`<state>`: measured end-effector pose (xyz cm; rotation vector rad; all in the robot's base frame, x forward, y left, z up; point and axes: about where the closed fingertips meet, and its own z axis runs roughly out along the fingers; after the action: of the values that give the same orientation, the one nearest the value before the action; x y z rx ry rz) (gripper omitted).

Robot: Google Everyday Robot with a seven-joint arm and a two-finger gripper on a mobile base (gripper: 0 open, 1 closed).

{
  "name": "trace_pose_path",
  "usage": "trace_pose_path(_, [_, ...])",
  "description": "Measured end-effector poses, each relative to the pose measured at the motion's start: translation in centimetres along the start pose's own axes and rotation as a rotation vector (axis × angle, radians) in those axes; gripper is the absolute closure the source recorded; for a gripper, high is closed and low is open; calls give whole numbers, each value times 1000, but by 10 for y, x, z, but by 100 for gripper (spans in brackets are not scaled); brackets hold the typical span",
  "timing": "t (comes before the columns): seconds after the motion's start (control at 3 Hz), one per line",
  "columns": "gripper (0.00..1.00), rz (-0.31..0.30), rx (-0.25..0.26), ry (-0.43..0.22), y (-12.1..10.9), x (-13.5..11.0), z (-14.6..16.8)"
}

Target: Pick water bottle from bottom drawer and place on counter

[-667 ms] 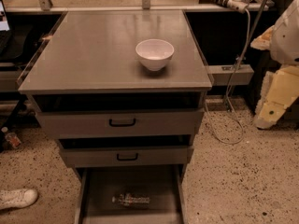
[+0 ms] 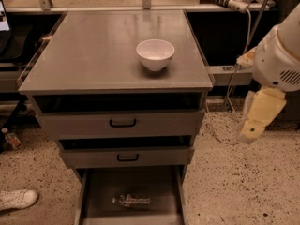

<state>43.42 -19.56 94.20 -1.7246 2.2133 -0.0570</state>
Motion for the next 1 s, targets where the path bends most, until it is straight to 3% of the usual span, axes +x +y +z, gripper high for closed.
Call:
trace_pose_path(0.67, [0,27,-55,-50,17,-8,78])
trace_pose_path(1.0, [0,27,-55,-50,17,-8,78])
